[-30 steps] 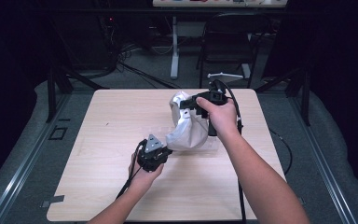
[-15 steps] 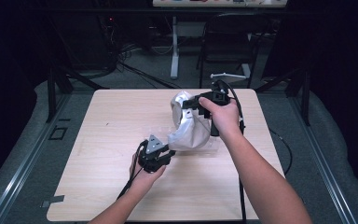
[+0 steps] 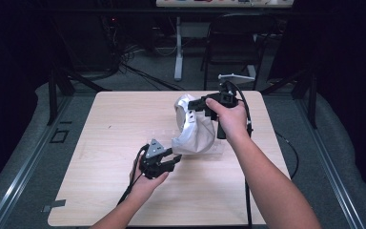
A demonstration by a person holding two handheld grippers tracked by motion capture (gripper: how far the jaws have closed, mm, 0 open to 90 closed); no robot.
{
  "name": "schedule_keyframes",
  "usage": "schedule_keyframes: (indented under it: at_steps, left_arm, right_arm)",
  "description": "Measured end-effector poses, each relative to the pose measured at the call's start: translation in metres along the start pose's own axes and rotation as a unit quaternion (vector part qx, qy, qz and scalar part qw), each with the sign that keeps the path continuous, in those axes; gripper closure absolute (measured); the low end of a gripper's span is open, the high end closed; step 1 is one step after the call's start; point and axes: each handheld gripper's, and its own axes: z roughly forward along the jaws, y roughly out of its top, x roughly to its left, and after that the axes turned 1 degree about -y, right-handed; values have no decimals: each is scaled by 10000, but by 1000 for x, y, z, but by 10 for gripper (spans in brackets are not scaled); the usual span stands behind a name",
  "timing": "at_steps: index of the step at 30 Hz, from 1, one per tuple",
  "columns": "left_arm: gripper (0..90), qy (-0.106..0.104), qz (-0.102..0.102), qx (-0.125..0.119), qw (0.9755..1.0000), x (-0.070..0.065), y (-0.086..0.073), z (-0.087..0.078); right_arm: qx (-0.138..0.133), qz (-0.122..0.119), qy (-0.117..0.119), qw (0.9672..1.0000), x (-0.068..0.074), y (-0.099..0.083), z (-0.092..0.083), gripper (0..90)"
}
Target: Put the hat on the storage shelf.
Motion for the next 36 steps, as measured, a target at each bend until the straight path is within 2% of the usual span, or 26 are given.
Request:
schedule_keyframes:
  at_steps: [5, 21, 27, 36]
  left_arm:
    - [564, -101, -96, -28, 9999, 1, -1, -7]
    - [542, -33, -152, -20, 9999, 8, -9, -19]
    - [527, -8, -217, -30, 9998, 12, -13, -24]
    - [517, 135, -255, 34, 9996, 23, -24, -34]
  right_arm:
    - [-1, -22, 5, 10000, 0, 0, -3, 756]
    - [-91, -55, -22, 9999, -9, -3, -17, 728]
    - [-119, -51, -101, 9999, -15, -3, -22, 717]
    - [-226, -34, -386, 9990, -34, -6, -32, 701]
